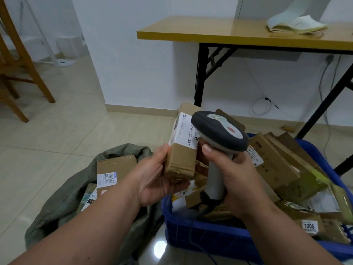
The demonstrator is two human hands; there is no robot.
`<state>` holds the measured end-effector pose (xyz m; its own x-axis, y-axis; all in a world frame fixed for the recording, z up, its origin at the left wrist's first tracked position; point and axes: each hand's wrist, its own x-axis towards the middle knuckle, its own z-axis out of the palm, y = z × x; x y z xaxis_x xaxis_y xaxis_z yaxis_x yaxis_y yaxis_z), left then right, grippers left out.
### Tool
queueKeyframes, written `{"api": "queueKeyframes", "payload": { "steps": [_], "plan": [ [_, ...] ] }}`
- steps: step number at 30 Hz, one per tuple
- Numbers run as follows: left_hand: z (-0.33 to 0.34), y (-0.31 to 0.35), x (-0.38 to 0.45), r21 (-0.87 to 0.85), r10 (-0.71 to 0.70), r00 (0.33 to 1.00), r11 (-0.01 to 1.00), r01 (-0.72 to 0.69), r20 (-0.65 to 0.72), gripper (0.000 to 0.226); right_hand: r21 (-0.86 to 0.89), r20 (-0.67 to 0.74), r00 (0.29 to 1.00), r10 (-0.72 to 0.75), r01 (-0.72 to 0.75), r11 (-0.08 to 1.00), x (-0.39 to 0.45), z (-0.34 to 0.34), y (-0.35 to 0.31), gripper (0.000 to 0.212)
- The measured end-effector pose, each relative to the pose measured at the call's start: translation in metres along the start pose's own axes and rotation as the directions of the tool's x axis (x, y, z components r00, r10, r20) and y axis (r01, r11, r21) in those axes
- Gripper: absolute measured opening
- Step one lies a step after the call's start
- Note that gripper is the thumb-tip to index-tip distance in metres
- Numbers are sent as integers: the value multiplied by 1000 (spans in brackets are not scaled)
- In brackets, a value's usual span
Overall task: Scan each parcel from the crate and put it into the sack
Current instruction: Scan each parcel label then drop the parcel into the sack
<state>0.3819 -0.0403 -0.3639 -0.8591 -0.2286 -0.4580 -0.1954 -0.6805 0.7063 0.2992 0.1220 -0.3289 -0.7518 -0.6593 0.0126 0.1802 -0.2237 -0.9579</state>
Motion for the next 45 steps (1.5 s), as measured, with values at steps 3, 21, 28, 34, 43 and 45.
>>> {"api": "queueKeyframes", "payload": {
  "steps": [3, 21, 28, 34, 43, 45],
  "plan": [
    [1, 0, 2, 79, 61, 996, 995, -56, -60, 37, -26, 34, 999, -22, 23, 999, -2, 1, 3, 35],
    [-16, 27, -14, 99, -35, 992, 994, 47, -120, 47, -363, 157, 987, 10, 48, 930, 4, -24, -18, 20],
    [-24, 31, -12, 258, 98, 950, 966, -19, -295, 29, -480, 206, 979, 8, 94, 872, -1, -21, -20, 18],
    [-28, 33, -11, 471, 364, 856, 866, -166, -367, 31, -551, 211, 977, 35, 89, 830, -2, -22, -20, 18],
    [-33, 33, -11, 602, 486, 815, 766, -224, -315, 19, -657, 207, 977, 44, 105, 747, 0, -23, -18, 12],
    [-33, 33, -11, 614, 488, 818, 757, -223, -304, 21, -687, 201, 979, 44, 109, 718, 1, -24, -17, 9]
  ]
}}
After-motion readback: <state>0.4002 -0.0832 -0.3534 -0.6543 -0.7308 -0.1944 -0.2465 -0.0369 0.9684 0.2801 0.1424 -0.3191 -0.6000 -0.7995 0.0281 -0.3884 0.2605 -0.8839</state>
